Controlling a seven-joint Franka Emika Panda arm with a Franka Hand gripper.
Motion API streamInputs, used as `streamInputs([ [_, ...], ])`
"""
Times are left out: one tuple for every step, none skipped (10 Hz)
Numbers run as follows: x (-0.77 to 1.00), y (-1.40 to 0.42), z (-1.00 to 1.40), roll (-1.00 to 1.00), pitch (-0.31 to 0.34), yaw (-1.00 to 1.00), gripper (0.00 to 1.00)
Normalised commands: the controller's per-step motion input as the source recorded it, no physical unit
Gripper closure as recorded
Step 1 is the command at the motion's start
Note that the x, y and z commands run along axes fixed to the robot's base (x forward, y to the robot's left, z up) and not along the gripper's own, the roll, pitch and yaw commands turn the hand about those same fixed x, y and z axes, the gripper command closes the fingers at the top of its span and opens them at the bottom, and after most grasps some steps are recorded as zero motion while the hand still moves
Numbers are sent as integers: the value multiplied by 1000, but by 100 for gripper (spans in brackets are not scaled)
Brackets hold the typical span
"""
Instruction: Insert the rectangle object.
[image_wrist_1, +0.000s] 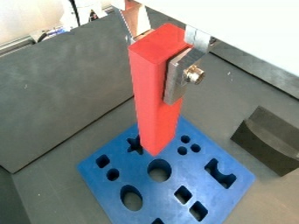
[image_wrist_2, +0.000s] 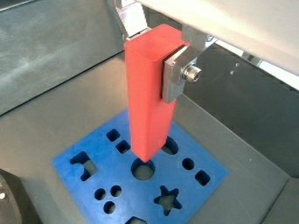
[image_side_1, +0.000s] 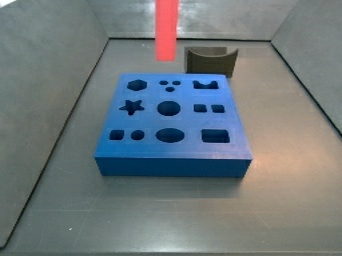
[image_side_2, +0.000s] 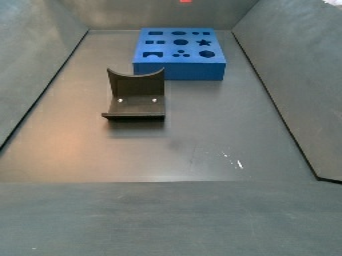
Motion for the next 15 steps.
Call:
streamInputs([
  [0, -86, -74, 26, 0, 0, 100],
  [271, -291, 0, 86, 116, -503, 100],
  [166, -189, 0, 0, 0, -843, 100],
  [197, -163, -17, 0, 0, -843, 100],
  [229, -160, -74, 0, 0, -820, 100],
  [274, -160, -103, 0, 0, -783, 100],
  [354, -169, -106, 0, 0, -717, 100],
  [426, -177, -106, 0, 0, -654, 100],
  [483, -191, -114, 0, 0, -597, 100],
  [683, -231, -143, 0, 0, -400, 100],
  [709, -243, -143, 0, 0, -374, 100],
  [520, -194, -97, 0, 0, -566, 100],
  [329, -166, -103, 0, 0, -740, 100],
  [209, -131, -171, 0, 0, -843, 100],
  [26, -97, -191, 0, 0, -997, 100],
])
